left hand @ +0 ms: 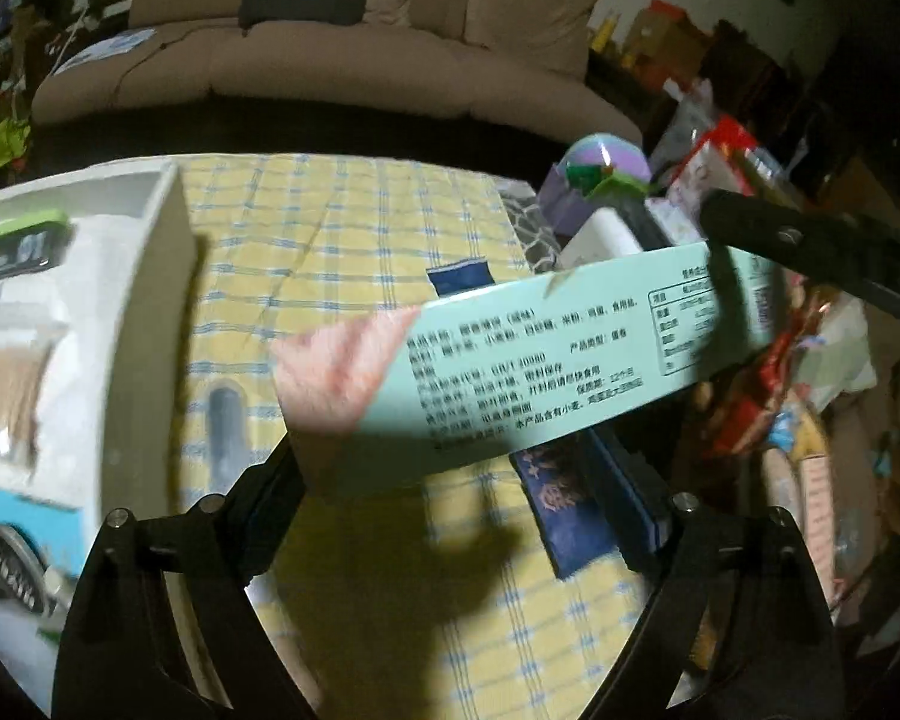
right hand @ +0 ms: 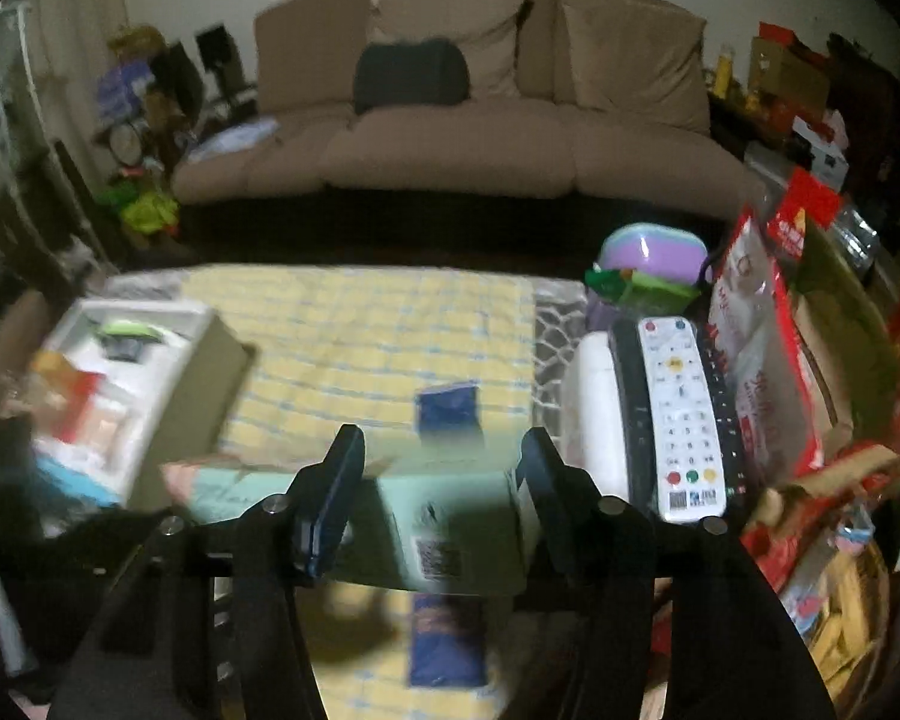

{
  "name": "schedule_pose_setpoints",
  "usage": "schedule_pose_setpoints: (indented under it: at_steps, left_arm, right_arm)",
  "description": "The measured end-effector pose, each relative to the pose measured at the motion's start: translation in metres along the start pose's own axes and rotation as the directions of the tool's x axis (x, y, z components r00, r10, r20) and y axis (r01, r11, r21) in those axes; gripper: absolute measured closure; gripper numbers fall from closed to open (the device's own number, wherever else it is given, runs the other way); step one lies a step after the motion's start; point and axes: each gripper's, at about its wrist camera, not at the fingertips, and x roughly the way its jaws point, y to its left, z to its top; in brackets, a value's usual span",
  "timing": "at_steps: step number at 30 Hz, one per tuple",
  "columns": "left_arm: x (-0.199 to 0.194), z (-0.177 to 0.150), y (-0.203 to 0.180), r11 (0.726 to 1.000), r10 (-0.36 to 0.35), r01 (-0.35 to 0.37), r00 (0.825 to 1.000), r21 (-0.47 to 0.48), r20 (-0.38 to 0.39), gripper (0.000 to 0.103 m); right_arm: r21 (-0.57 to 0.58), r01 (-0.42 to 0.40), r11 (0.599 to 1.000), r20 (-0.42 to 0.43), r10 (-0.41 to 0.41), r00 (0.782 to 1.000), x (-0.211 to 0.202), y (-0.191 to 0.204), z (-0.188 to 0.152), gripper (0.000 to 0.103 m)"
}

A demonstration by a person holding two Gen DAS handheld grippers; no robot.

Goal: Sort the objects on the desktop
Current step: 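Grasp the wafer box with the right gripper and lift it, then carry the wafer box in the right gripper over the white tray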

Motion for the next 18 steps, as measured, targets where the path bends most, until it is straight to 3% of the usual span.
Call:
schedule_pose_setpoints:
  at_steps: [4, 12, 18]
  left_arm:
    - [-0.043, 0.002, 0.016, 0.997, -0.060, 0.061, 0.998, -0.044, 0.018, 0.015]
    - [-0.138, 0.005, 0.037, 0.998, -0.057, 0.059, 0.995, -0.028, 0.085, 0.015]
    - [-0.212, 0.016, 0.089, 1.000, 0.009, -0.005, 0.988, -0.024, 0.155, 0.015]
  right_arm:
    - [-0.051, 0.025, 0.998, -0.002, -0.025, 1.000, -0.035, 0.030, -0.006, 0.047]
    - [0.003, -0.043, 0.999, 0.081, 0.043, 0.996, -0.105, 0.075, -0.010, 0.046]
    - [-0.032, -0.132, 0.991, 0.143, 0.135, 0.980, -0.137, 0.142, 0.011, 0.046]
